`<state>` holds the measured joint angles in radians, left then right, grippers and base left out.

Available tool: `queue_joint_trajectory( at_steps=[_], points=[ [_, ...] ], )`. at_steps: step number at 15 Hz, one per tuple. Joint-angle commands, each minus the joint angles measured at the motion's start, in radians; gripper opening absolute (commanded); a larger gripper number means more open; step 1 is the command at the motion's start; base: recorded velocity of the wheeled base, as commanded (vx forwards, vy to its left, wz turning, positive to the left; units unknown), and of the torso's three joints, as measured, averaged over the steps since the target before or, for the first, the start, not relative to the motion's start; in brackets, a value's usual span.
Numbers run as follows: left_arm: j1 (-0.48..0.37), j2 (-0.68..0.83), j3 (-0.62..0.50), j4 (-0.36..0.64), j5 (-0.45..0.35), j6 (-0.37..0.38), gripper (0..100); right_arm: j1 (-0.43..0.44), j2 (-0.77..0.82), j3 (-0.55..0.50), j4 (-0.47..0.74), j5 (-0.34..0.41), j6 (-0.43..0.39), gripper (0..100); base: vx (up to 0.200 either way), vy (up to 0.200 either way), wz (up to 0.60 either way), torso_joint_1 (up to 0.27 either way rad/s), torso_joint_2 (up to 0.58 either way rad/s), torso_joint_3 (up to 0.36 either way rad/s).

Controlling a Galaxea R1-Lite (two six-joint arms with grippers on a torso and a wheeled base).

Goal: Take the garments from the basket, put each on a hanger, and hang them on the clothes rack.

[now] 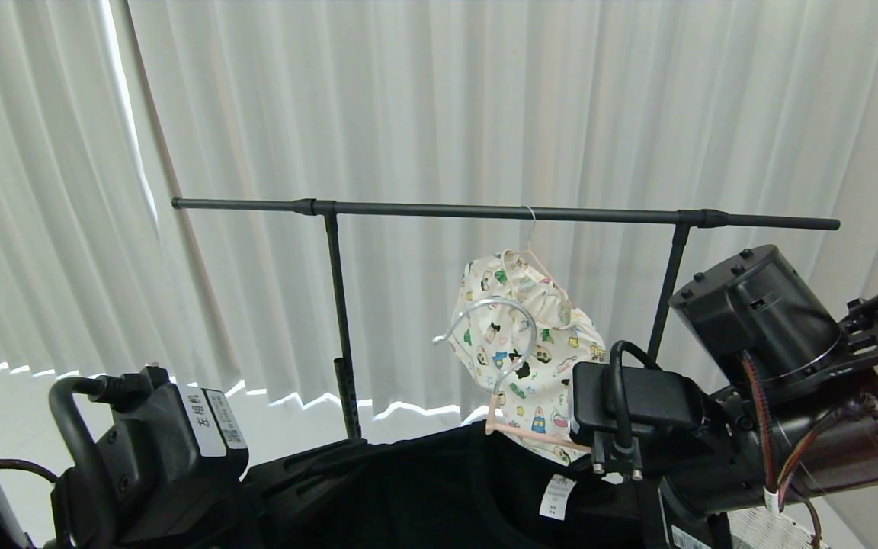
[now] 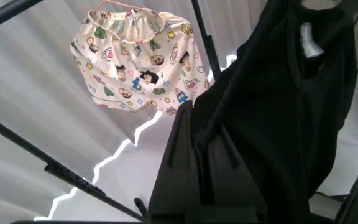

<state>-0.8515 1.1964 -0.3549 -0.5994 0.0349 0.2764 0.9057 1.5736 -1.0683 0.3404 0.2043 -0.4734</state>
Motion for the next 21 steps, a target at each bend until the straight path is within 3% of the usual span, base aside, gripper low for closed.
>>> queue_joint_trajectory(
  at_steps=[1,6,7,11,16,21],
  points=[
    [0.000,0.002,0.001,0.000,0.000,0.000,0,-0.001,0.002,-0.001,-0.001,0.000,-0.001,0,0.000,0.000,0.00,0.000,0.00,0.000],
    [0.002,0.008,0.007,0.000,0.010,0.006,0,-0.001,0.000,0.001,-0.035,0.000,-0.002,0,0.000,0.000,0.00,0.000,0.00,0.000],
    [0.002,0.009,0.007,0.000,0.010,0.004,100,-0.001,-0.006,0.001,-0.041,-0.002,-0.004,0,0.000,0.000,0.00,0.000,0.00,0.000],
    [0.052,-0.003,0.024,0.000,0.011,0.000,100,-0.007,-0.047,0.004,-0.054,-0.003,-0.002,0,0.000,0.000,0.00,0.000,0.00,0.000],
    [0.066,-0.081,0.108,0.000,0.011,0.000,100,-0.103,-0.081,0.008,-0.054,-0.005,-0.004,0,0.000,0.000,0.00,0.000,0.00,0.000],
    [0.192,-0.127,0.205,0.000,0.003,-0.008,100,-0.163,-0.127,0.010,-0.054,-0.002,-0.002,0,0.000,0.000,0.00,0.000,0.00,0.000]
  ],
)
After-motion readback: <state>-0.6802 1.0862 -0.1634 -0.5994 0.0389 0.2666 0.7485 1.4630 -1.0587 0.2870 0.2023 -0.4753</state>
